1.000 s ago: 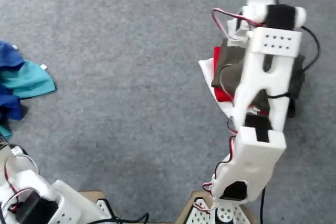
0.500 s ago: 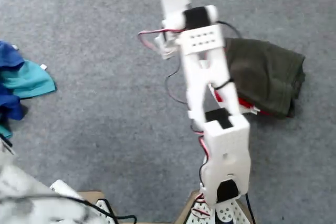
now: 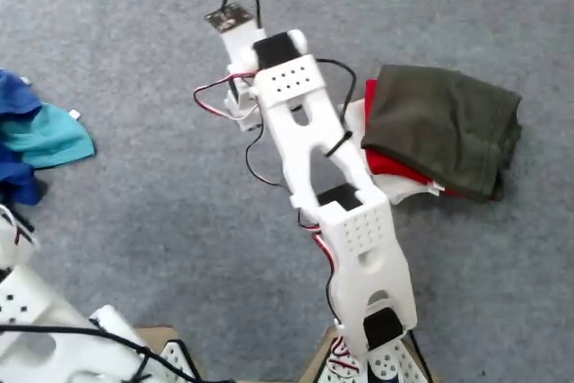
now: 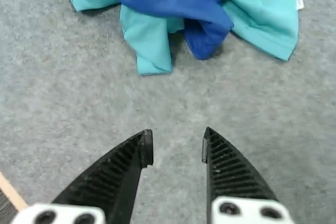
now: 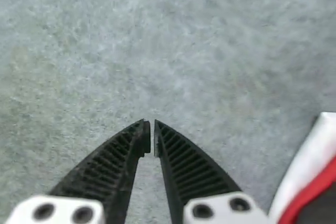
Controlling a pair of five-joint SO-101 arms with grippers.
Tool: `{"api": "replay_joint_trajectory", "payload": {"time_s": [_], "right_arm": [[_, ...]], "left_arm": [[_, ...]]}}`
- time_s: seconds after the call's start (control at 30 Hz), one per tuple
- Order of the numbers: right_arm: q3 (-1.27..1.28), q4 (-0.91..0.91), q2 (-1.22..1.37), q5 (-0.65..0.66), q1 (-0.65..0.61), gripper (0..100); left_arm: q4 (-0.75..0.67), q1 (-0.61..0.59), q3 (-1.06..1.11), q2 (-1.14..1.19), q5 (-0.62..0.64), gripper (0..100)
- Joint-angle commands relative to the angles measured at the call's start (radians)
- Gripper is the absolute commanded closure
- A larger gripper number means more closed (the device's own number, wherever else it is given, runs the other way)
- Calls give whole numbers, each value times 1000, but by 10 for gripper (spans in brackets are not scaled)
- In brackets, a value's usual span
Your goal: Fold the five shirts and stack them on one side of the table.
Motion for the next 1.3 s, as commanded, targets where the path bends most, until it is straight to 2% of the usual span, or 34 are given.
{"api": "replay_joint_trajectory", "payload": {"time_s": [0.0,0.1,0.27,0.5,0.63,1.0,1.13,1.27], "right_arm": [[-44,-12,-4,-3,-43,977],[-44,-12,-4,-6,-60,977],[-44,-11,-4,-8,-58,977],[-42,-11,-4,-8,-60,977],[-42,-12,-4,-8,-60,977],[-33,-12,-2,-8,-58,977],[-33,-12,-2,-8,-55,977],[-33,-11,-2,-8,-55,977]], "left_arm": [[-129,1,68,-18,0,802],[-276,-59,125,14,-38,718],[-483,-73,91,196,-44,720],[-574,-93,-176,638,-35,720],[-548,-105,-397,921,49,722],[-232,-96,-1018,1471,144,730],[-149,-84,-1198,1573,144,842],[-34,-33,-1336,1611,81,978]]}}
